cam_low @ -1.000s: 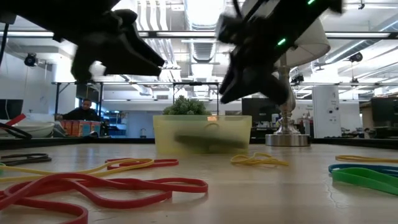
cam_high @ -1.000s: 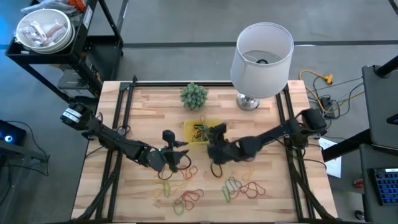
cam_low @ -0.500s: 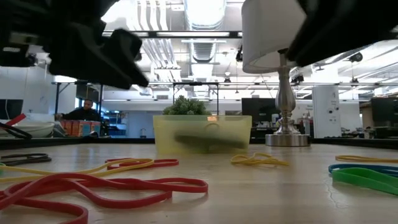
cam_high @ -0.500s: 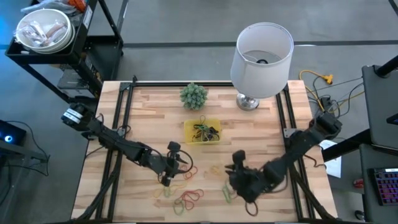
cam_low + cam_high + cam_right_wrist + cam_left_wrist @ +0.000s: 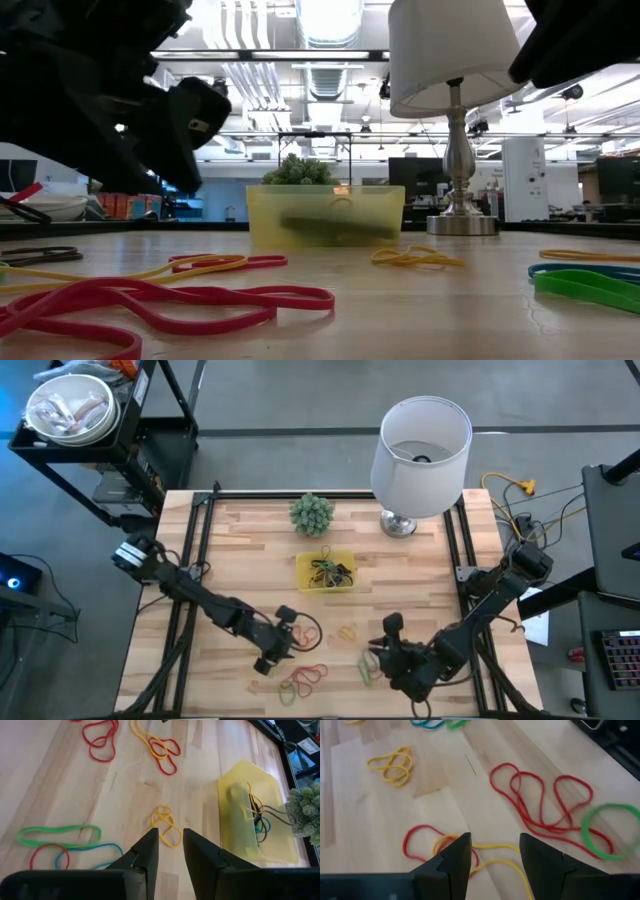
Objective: Pick and place rubber bands into bin
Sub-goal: Put the yellow rubber band into the yellow bin
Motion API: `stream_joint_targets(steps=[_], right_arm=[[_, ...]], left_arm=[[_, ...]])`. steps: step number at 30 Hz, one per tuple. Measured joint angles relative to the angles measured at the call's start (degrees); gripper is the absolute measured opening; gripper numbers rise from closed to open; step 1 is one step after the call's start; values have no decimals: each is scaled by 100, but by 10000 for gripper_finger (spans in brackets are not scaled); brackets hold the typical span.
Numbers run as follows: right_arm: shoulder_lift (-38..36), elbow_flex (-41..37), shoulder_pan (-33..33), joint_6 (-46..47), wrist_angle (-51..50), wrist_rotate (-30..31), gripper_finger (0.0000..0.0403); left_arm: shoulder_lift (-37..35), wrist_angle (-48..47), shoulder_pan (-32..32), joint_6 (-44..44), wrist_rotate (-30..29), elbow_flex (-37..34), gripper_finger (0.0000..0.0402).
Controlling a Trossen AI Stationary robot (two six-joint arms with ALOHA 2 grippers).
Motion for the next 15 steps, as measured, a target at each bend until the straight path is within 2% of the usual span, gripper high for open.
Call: stream_joint_targets(steps=[9,15], right_arm=[[4,-3,9,106,-10,0,75],[7,-14,9,158,-30,-2,74]], left_arm=[[490,-1053,0,-42,-11,556,152],[595,-1253,-32,-774,85,708,152]])
